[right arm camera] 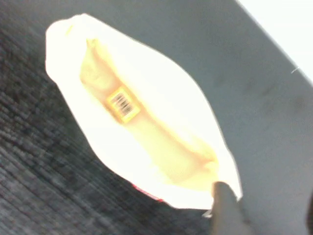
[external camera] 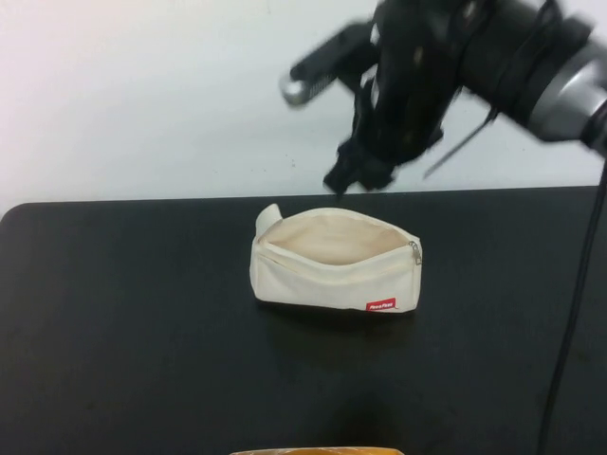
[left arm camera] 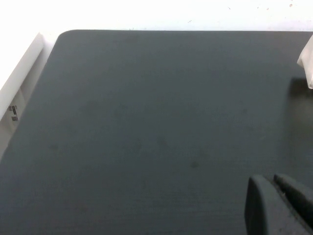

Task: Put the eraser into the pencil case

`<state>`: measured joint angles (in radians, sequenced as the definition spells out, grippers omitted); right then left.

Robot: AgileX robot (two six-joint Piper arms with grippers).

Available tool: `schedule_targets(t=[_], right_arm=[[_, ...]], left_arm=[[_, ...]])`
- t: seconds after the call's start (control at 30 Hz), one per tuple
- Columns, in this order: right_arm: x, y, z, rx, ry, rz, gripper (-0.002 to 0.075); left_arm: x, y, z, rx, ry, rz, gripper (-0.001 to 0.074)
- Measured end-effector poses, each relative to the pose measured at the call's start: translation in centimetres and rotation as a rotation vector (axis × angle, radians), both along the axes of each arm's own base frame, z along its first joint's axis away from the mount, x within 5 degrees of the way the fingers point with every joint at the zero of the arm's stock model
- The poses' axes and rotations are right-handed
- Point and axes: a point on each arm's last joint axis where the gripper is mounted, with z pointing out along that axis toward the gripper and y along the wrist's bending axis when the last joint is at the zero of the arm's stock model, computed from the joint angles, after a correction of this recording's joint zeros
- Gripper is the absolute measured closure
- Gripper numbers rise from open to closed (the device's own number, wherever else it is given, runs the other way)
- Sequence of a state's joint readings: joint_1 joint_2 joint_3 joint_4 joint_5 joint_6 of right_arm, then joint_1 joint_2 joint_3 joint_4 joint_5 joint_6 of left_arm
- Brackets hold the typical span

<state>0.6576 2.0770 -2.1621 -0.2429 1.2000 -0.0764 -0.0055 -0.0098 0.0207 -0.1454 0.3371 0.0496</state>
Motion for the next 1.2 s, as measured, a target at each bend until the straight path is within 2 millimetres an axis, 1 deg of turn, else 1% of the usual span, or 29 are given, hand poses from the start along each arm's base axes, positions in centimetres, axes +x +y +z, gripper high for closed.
schedule_targets(t=[0.07, 0.13, 0.2, 0.23, 0.33, 0.43, 0.5, 0.6, 0.67, 0.77, 0.87, 0.9, 1.0, 1.07, 1.2], right_arm=[[-0.1, -0.1, 2.4, 0.017, -0.061, 0.035, 0.0452], [-0.6, -0.6, 4.9, 0.052, -0.125, 0.051, 0.0552], [-1.5, -1.2, 7.3, 0.09, -0.176, 0.057, 0.0639], [-2.1, -1.7, 8.6, 0.108, -0.203, 0.061, 0.0669], [-4.5, -3.6, 12.6, 0.163, -0.283, 0.064, 0.071], [-7.0, -5.4, 15.9, 0.201, -0.359, 0.078, 0.0722], [-8.6, -6.6, 17.8, 0.226, -0.402, 0.092, 0.0725], [-10.9, -8.4, 19.6, 0.239, -0.441, 0.102, 0.0726], [-12.0, -9.2, 19.6, 0.227, -0.432, 0.108, 0.0726], [-13.3, -10.2, 18.5, 0.191, -0.387, 0.115, 0.0727], [-14.9, -11.5, 16.2, 0.145, -0.313, 0.115, 0.0727], [-15.6, -12.0, 15.8, 0.143, -0.305, 0.112, 0.0727], [-17.4, -13.3, 13.3, 0.14, -0.283, 0.106, 0.0727], [-18.7, -14.2, 11.7, 0.164, -0.291, 0.097, 0.0727], [-20.6, -15.6, 8.4, 0.222, -0.292, 0.058, 0.0727]], left_arm=[[0.0, 0.0, 0.0, 0.0, 0.0, 0.0, 0.0736], [0.0, 0.0, 0.0, 0.0, 0.0, 0.0, 0.0736], [0.0, 0.0, 0.0, 0.0, 0.0, 0.0, 0.0736], [0.0, 0.0, 0.0, 0.0, 0.0, 0.0, 0.0736], [0.0, 0.0, 0.0, 0.0, 0.0, 0.0, 0.0736], [0.0, 0.0, 0.0, 0.0, 0.0, 0.0, 0.0736], [0.0, 0.0, 0.0, 0.0, 0.0, 0.0, 0.0736], [0.0, 0.0, 0.0, 0.0, 0.0, 0.0, 0.0736], [0.0, 0.0, 0.0, 0.0, 0.0, 0.0, 0.0736], [0.0, 0.0, 0.0, 0.0, 0.0, 0.0, 0.0736], [0.0, 0.0, 0.0, 0.0, 0.0, 0.0, 0.0736], [0.0, 0.0, 0.0, 0.0, 0.0, 0.0, 0.0736], [0.0, 0.0, 0.0, 0.0, 0.0, 0.0, 0.0736], [0.0, 0.0, 0.0, 0.0, 0.0, 0.0, 0.0736], [0.0, 0.0, 0.0, 0.0, 0.0, 0.0, 0.0736]])
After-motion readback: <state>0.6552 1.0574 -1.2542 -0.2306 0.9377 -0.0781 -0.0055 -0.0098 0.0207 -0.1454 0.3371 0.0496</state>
